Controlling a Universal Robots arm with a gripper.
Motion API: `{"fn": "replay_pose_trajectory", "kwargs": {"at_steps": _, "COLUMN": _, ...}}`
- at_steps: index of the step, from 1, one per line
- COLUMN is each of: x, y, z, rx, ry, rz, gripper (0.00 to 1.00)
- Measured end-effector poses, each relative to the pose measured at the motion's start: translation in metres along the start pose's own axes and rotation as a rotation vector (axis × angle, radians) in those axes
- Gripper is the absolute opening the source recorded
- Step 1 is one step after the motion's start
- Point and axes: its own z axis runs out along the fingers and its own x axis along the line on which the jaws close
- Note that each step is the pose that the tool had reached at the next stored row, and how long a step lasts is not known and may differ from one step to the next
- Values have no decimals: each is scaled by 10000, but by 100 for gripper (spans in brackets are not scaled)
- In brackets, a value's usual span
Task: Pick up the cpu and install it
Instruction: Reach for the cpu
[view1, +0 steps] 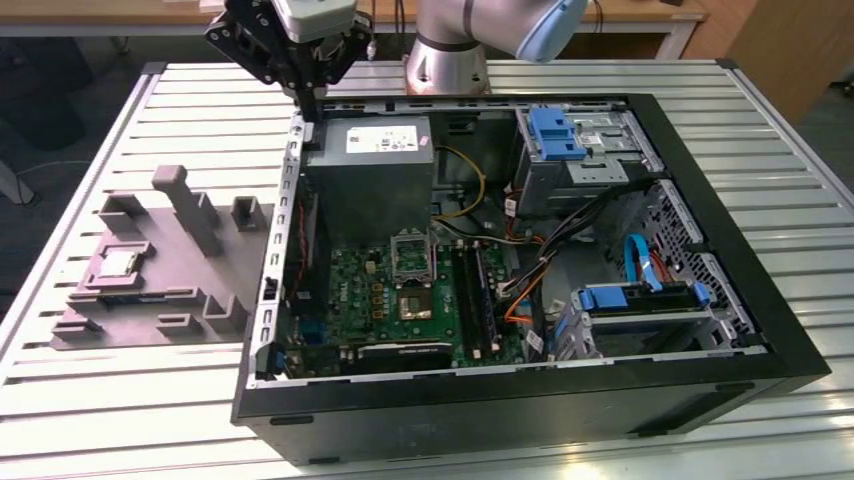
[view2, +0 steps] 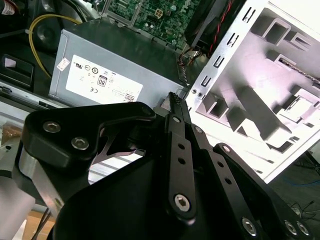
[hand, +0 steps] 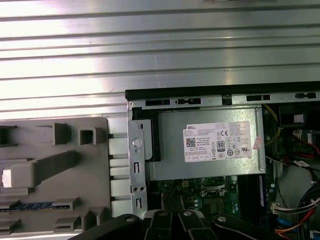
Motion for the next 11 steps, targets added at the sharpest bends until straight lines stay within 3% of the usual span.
{"fn": "replay_pose_trajectory", "kwargs": {"at_steps": 11, "x": 27, "y": -2, "z": -1, "rx": 0, "ry": 0, "rz": -1, "gripper": 11}}
